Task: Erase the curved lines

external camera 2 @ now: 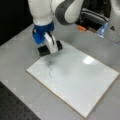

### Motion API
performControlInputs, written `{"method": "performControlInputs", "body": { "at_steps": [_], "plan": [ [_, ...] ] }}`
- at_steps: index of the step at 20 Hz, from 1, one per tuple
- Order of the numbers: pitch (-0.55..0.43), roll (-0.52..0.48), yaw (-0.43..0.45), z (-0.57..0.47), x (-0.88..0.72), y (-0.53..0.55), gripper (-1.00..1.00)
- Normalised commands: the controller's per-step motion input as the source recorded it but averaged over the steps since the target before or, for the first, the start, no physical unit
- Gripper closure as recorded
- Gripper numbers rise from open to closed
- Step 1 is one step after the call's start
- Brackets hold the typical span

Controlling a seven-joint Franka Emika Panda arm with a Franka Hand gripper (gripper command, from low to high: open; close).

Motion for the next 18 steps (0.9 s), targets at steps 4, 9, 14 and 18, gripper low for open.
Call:
{"method": "performControlInputs", "body": {
  "at_steps": [4,9,14,18],
  "plan": [
    [-0.163,0.065,-0.247,-0.05,0.01,0.04,1.00],
    [-0.180,0.112,-0.332,-0.07,0.06,0.03,1.00],
    [-0.138,0.083,-0.346,-0.08,0.06,0.04,1.00],
    [-0.092,0.071,-0.201,-0.17,0.04,0.02,1.00]
  ]
}}
